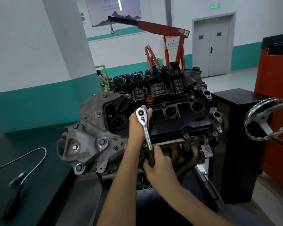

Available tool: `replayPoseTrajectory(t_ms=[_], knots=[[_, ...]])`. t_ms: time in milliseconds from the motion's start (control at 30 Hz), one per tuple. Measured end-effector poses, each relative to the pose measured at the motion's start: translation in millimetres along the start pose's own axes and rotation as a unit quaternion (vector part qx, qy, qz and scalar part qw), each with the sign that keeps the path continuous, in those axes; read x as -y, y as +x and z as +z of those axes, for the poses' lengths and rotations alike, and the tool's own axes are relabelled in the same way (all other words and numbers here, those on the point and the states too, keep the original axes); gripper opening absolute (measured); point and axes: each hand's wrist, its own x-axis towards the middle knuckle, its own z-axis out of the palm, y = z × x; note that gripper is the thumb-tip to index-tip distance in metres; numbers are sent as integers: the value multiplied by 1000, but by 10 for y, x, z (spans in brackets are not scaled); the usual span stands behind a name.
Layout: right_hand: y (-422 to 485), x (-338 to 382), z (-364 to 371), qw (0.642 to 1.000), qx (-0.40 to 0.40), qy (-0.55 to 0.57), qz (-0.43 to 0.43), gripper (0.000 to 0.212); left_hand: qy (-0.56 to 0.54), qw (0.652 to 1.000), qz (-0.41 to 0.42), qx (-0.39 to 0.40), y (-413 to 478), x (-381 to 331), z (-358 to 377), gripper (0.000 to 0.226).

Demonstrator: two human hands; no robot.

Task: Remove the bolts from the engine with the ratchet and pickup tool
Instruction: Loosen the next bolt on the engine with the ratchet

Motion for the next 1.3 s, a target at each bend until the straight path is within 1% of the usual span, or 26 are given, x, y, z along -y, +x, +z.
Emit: replayPoseTrajectory(t_ms=[33,100,167,233,267,333,367,400,433,467,533,567,600,667,733,800,900,967,1033,1067,1100,1133,1167,1200,1233,1300], knots=[[35,-12,-71,1000,11,-17,-1,23,0,1000,-5,3,3,6,-20,51],[153,-88,-397,994,52,-98,-20,26,-9,1000,-5,25,4,19,-53,53],[348,-122,-864,973,102,-199,-51,28,-15,999,-3,42,-2,-3,-57,54],[644,-38,-1327,933,154,-306,-109,26,-23,999,2,44,5,-28,-36,53],[808,39,-1509,903,167,-370,-140,23,-23,999,7,41,4,-36,-25,51],[1066,178,-1704,846,159,-474,-185,23,-10,999,14,33,-24,-56,-17,48],[1113,199,-1719,836,148,-492,-193,23,-10,999,14,29,-37,-54,-21,48],[1081,186,-1677,842,135,-487,-188,23,-19,999,12,23,-51,-45,-26,50],[971,119,-1581,858,118,-469,-174,24,-32,999,8,18,-63,-28,-31,50],[798,24,-1432,884,95,-432,-153,25,-42,999,5,14,-74,-14,-29,49],[380,-110,-1018,954,44,-284,-83,22,-42,999,-2,13,-77,-16,7,45],[204,-126,-769,979,18,-195,-48,22,-39,999,-2,11,-71,-22,26,45],[79,-105,-511,992,-11,-122,-25,22,-41,999,-3,7,-63,-31,43,46],[-28,-18,-36,998,-52,-30,4,22,-28,1000,2,-3,-47,-27,39,47],[-45,59,192,998,-48,34,20,23,3,1000,17,-4,-36,-16,-4,45],[1,17,41,1000,-11,15,18,26,-3,1000,11,6,-30,5,-39,47],[205,-150,-630,987,71,-136,-39,31,-25,999,-4,34,-33,11,-38,51],[485,-127,-1187,957,117,-247,-96,33,-19,999,11,41,-31,-4,-18,47],[795,14,-1614,906,150,-371,-140,27,-11,999,28,41,-28,-28,2,33],[913,89,-1717,878,154,-424,-159,31,-8,999,34,39,-31,-29,2,28],[986,129,-1735,859,151,-457,-175,33,-10,999,37,35,-38,-16,-11,29],[989,159,-1692,853,139,-471,-178,32,-19,999,34,27,-43,4,-32,36],[920,147,-1600,856,117,-472,-179,29,-33,999,27,20,-53,22,-55,43],[793,95,-1471,868,89,-455,-176,27,-44,999,20,17,-61,40,-70,46],[636,18,-1318,894,60,-414,-163,25,-51,998,16,17,-69,50,-73,46],[298,-77,-935,961,23,-259,-98,23,-46,999,17,14,-81,37,-37,45]])
